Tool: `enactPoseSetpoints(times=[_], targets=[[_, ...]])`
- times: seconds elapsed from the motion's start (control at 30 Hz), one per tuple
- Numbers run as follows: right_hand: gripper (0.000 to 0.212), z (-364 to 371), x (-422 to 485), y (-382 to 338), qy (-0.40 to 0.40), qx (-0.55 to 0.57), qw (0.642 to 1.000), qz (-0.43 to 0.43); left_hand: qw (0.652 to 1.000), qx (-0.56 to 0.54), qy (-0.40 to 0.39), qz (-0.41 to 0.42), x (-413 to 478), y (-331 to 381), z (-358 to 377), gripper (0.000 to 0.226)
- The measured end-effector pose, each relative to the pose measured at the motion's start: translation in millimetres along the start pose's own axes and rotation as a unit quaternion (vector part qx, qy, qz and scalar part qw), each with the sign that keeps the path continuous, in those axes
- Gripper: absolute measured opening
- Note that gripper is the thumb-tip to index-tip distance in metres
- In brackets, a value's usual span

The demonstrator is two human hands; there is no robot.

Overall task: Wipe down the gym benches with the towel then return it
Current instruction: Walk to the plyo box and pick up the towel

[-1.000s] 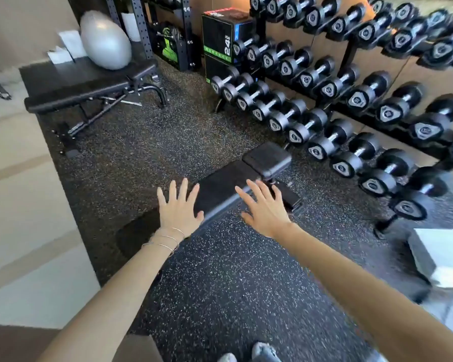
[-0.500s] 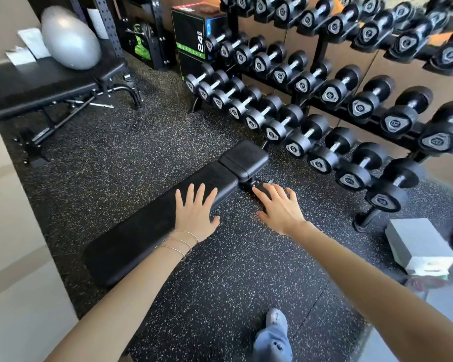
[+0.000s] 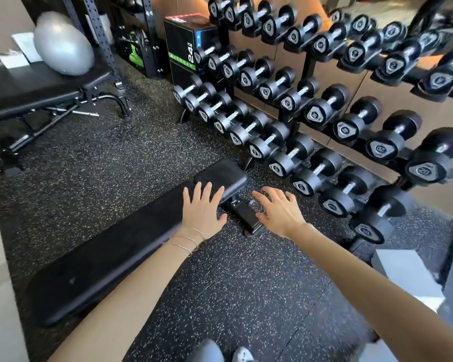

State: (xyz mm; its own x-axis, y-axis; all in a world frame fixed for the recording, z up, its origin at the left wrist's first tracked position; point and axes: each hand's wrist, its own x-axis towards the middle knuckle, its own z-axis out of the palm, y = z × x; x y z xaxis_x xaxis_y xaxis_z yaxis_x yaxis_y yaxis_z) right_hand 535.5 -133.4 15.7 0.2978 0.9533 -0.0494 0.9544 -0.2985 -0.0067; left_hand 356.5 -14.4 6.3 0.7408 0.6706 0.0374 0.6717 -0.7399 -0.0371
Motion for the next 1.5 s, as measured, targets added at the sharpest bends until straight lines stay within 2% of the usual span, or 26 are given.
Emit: enactPoseSetpoints(times=[0.37, 0.73, 0.97, 1.2, 1.5], targets=[[0.062, 11, 87, 78, -0.015, 0.013, 1.000, -0.009, 1.000, 0.012, -0.021, 0.016, 114, 30, 13, 0.072], [0.061, -8, 235, 134, -0.009, -0.009, 0.999, -0.030, 1.000, -0.003, -0.028, 0.004, 272, 10, 8, 0.075], [0.061, -12, 302, 176, 0.001, -0.011, 0.999, -0.032, 1.000, -0.011, -0.010, -0.001, 339, -9, 8, 0.074], [0.061, -6, 377, 220, 0.001, -0.005, 0.999, -0.047, 0.998, 0.000, -0.054, -0.027, 406, -7, 30, 0.074], [0.060, 2, 521, 302, 0.004, -0.021, 0.989, -0.148, 0.990, 0.007, -0.084, -0.116, 537, 19, 57, 0.073]])
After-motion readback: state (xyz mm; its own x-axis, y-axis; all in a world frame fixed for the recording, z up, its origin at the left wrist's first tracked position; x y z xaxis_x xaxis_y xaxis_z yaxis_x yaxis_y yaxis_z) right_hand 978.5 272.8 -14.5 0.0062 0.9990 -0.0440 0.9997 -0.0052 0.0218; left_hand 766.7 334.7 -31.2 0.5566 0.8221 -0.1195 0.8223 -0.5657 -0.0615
